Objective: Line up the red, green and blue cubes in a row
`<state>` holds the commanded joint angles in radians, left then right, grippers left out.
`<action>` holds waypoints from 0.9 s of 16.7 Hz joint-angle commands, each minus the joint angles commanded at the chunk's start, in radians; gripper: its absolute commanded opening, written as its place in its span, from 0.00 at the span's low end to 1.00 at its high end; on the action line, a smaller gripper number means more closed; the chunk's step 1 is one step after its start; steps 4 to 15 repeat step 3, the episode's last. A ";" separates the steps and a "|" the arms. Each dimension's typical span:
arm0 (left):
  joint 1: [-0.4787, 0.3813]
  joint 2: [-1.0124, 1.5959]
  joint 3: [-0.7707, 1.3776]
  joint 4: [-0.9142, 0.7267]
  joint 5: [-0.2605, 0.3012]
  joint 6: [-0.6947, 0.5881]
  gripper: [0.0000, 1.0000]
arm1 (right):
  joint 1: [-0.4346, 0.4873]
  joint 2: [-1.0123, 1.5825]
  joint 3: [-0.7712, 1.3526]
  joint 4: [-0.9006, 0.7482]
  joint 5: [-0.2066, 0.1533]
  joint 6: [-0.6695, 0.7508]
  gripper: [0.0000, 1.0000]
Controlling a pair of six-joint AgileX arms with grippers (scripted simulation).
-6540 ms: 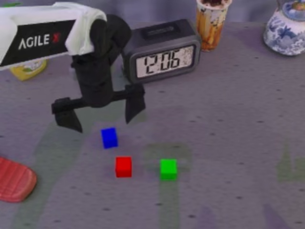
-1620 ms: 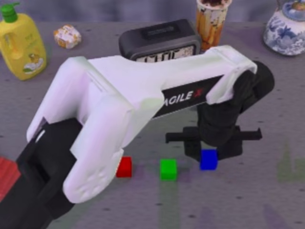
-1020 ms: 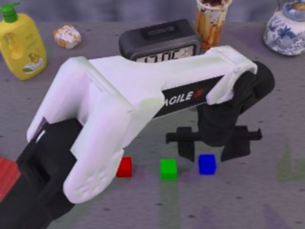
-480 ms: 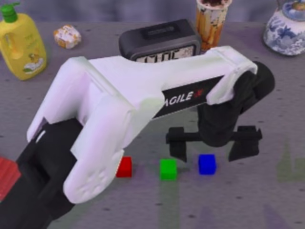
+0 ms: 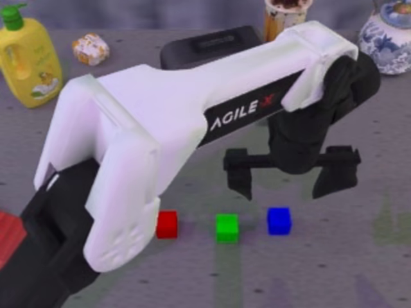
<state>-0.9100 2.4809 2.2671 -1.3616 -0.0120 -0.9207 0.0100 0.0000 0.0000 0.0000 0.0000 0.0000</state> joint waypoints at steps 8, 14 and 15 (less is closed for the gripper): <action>0.004 -0.009 0.060 -0.060 0.000 0.002 1.00 | 0.000 0.000 0.000 0.000 0.000 0.000 1.00; 0.004 -0.009 0.060 -0.060 0.000 0.002 1.00 | 0.000 0.000 0.000 0.000 0.000 0.000 1.00; 0.004 -0.009 0.060 -0.060 0.000 0.002 1.00 | 0.000 0.000 0.000 0.000 0.000 0.000 1.00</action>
